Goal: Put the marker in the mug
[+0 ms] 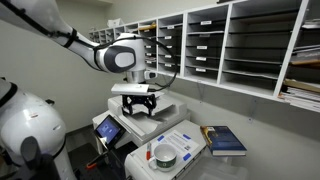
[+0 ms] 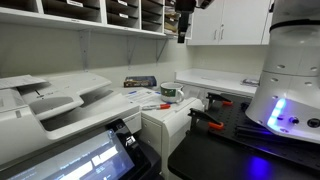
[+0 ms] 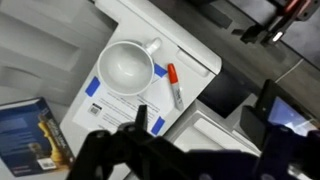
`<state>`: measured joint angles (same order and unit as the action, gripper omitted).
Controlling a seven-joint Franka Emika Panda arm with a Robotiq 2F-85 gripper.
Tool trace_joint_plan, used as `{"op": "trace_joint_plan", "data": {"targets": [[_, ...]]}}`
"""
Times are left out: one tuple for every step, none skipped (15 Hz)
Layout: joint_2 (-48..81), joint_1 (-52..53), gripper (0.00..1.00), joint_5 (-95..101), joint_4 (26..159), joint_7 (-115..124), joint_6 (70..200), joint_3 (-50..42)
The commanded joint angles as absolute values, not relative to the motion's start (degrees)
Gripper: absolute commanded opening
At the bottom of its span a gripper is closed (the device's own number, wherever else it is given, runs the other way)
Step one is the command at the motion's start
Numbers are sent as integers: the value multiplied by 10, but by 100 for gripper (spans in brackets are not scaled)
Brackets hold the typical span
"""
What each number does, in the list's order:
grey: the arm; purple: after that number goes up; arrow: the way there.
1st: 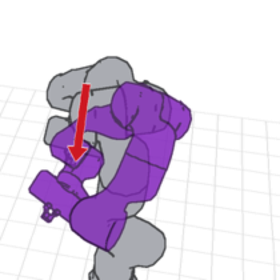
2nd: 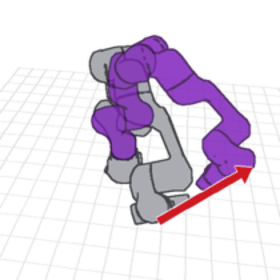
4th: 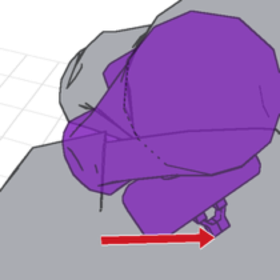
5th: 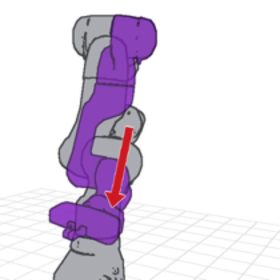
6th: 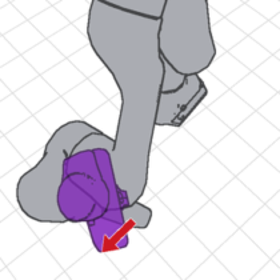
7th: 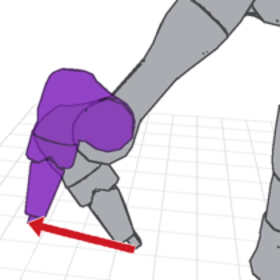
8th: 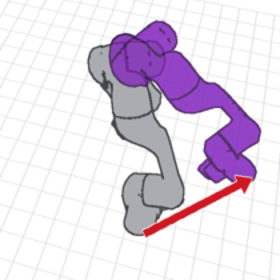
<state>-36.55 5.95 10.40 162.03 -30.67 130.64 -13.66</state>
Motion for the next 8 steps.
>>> {"op": "trace_joint_plan", "data": {"targets": [[-292, 93, 100, 91, 1619, -415, 1393, -159], [-274, 86, 100, 98, 1619, -407, 1392, -145], [-298, 73, 100, 92, 1619, -387, 1371, -135], [-281, 75, 100, 92, 1618, -394, 1376, -134], [-269, 75, 100, 92, 1614, -398, 1378, -133], [-265, 75, 100, 92, 1611, -399, 1379, -131], [-265, 75, 100, 92, 1611, -399, 1379, -131], [-266, 75, 100, 92, 1610, -399, 1379, -131]]}}
